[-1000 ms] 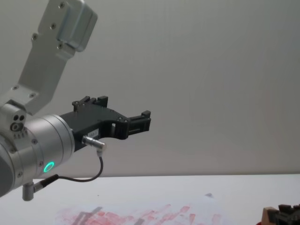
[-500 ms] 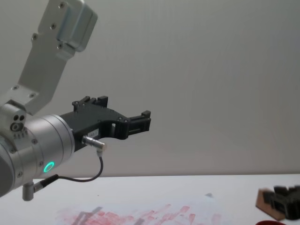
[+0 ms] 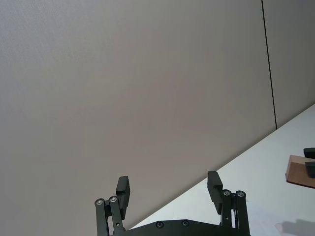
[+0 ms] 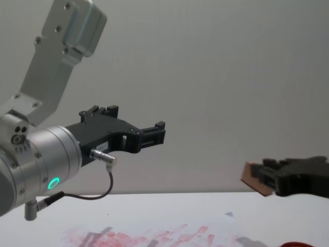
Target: Use the one hand to pick up the stamp and affix it onto the A4 paper.
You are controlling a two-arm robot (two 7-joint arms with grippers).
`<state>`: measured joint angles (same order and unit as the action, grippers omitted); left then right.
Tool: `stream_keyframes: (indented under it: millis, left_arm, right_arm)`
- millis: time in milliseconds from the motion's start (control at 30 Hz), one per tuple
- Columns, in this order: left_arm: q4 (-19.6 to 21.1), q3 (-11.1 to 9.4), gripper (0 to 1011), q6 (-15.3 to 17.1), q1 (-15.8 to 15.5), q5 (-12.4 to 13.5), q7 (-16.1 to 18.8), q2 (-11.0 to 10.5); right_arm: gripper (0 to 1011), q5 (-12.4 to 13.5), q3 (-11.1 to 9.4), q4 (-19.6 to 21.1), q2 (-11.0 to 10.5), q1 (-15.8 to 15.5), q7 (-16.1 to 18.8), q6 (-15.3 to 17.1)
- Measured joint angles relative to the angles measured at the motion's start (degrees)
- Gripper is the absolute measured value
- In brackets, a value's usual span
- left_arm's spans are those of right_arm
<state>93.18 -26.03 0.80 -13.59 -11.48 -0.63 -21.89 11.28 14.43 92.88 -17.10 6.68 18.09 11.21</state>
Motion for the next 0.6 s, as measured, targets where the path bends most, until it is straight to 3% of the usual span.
stream_keyframes:
  millis: [300, 600]
  left_arm:
    - [0.0, 0.0, 1001, 0.0, 0.0, 0.0, 0.0, 0.0]
    - [0.0, 0.0, 1001, 0.0, 0.0, 0.0, 0.0, 0.0]
  right_arm:
    - [224, 0.1, 1.5, -2.9, 2.1, 2.2, 4.5, -1.1]
    - [224, -1.5, 3.1, -6.6, 3.3, 3.2, 7.1, 1.6]
